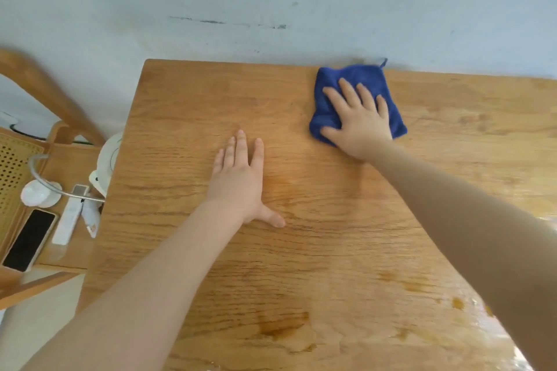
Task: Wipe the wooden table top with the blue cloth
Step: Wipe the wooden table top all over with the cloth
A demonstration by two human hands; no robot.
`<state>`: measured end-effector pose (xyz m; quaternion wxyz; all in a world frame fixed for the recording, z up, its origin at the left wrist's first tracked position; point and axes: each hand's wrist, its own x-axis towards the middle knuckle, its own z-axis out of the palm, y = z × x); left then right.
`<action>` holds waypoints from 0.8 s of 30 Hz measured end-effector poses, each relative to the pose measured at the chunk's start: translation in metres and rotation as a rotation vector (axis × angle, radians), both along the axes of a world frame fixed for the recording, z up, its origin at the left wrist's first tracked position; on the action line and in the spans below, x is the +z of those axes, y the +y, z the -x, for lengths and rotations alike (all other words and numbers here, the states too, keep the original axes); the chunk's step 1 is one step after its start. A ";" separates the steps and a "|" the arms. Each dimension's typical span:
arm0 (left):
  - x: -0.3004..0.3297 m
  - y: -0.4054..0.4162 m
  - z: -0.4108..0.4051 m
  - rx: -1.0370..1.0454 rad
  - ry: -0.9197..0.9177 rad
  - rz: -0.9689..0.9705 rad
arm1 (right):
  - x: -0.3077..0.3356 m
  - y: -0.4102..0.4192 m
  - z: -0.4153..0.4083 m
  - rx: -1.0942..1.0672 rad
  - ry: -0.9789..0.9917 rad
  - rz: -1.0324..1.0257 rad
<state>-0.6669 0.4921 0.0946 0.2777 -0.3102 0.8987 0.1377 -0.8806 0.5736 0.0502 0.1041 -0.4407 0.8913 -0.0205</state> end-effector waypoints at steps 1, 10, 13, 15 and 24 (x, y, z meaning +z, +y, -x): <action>-0.001 0.001 0.000 0.000 -0.004 0.007 | -0.001 -0.010 0.014 -0.037 -0.011 0.010; 0.007 0.007 -0.005 0.040 0.008 0.010 | 0.006 0.026 -0.017 -0.018 -0.024 0.033; 0.013 0.014 0.002 -0.005 0.026 -0.010 | 0.008 0.062 -0.032 0.123 -0.097 0.004; 0.015 0.019 0.006 -0.042 0.066 -0.030 | 0.008 0.062 -0.021 0.158 -0.152 0.019; 0.019 0.056 0.042 -0.036 0.120 -0.118 | 0.007 0.018 0.042 0.040 -0.193 0.113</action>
